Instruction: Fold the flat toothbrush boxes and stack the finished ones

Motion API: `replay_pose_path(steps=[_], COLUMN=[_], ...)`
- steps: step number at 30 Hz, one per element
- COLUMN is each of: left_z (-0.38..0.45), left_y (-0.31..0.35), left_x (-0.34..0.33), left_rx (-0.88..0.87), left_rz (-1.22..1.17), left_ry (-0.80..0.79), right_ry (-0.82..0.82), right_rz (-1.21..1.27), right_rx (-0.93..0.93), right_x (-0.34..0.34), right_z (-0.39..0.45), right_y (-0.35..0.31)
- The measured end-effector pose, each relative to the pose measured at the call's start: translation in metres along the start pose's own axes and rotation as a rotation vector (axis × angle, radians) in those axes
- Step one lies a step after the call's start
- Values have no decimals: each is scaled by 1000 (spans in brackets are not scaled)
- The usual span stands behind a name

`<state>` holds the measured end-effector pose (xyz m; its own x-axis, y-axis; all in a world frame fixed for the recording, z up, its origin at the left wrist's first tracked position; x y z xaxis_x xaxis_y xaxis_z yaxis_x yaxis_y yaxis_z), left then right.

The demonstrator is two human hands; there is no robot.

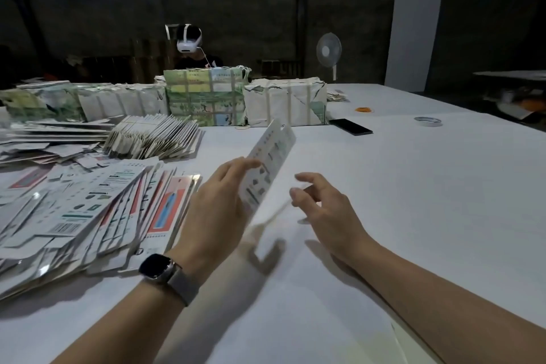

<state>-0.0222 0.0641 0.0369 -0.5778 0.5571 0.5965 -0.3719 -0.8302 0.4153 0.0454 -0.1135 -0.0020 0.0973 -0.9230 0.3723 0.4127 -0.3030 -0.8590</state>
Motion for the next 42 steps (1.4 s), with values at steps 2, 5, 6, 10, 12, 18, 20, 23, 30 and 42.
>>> replay_pose_path(steps=[2, 5, 6, 10, 12, 18, 20, 23, 30, 42], left_z=[-5, -14, -15, -15, -15, -20, -19, -16, -16, -17], left_y=[9, 12, 10, 2, 5, 16, 15, 16, 20, 11], left_x=[-10, -32, -36, -41, -41, -44, -48, -53, -53, -46], left_rx=[120, 347, 405, 580, 658, 704, 690, 687, 633, 543], left_rz=[-344, -722, -803, -946, -1001, -1243, -1296, -1307, -1156, -909], left_ry=[-26, -110, -123, -165, -189, -388, -416, -416, -391, -328], right_ry=[45, 96, 114, 61, -4, -101, -100, -138, -251, -386], right_rz=[36, 107, 122, 202, 203, 117, 121, 209, 334, 569], right_rx=[-52, -94, -97, -74, -23, 122, 120, 81, 17, -37], right_x=[2, 5, 6, 6, 4, -4, -6, -8, -9, -12], right_z=[4, 7, 7, 3, 0, -6, -7, -8, -11, -14], right_y=[3, 6, 6, 3, -1, -11, -12, -12, -17, -19])
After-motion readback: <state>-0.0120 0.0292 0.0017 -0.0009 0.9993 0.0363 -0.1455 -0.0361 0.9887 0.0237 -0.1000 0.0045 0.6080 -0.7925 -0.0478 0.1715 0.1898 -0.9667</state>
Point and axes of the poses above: each hand's wrist, its own z-axis towards the middle knuckle, its own x-axis out of the back of the hand, y = z × x, the point moved 3 cm from there along z, towards the middle knuckle, and after that the axes turned 1 degree about -y, right-handed, at the moved point
